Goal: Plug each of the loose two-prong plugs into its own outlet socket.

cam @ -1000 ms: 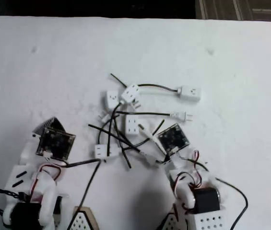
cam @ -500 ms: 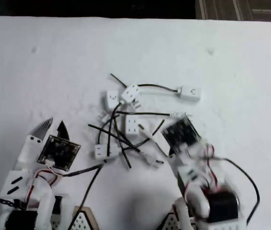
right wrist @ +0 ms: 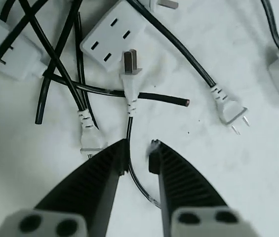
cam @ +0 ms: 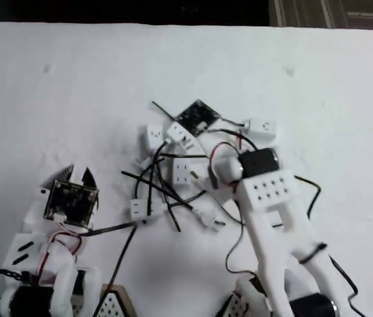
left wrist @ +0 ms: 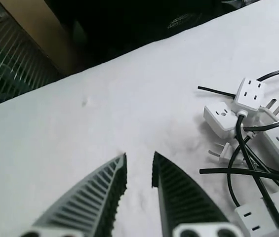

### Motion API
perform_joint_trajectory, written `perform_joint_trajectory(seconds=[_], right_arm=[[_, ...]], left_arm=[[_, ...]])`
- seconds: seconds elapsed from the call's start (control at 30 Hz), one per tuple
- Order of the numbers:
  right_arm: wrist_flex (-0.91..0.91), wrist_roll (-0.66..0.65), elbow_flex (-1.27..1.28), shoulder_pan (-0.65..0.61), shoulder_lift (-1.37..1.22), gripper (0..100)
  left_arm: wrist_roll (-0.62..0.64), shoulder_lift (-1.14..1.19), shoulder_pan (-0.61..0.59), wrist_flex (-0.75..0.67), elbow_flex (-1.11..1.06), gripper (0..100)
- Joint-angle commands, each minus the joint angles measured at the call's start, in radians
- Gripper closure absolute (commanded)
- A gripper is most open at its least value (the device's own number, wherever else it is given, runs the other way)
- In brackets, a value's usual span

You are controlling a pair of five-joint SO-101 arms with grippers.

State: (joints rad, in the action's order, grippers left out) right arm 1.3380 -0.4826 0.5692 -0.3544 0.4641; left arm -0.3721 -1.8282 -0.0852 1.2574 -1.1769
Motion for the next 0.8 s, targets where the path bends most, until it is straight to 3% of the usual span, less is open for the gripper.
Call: perform_joint_trajectory(seconds=[0.0, 0.27, 0.77], right_arm=[[-0.048, 0.003, -0.046, -0.008, -0.045, 92.1], [0.033, -0.002, -0.044, -0.139, -0.147, 92.1], [0.028, -0.005, -0.044, -0.143, -0.444, 91.1]], left_arm=[[0.011, 0.007, -0.062, -0.028, -0.026, 89], [0.112, 0.007, -0.205, -0.187, -0.176, 89], [0.11, 0.007, -0.203, -0.192, -0.221, 89]])
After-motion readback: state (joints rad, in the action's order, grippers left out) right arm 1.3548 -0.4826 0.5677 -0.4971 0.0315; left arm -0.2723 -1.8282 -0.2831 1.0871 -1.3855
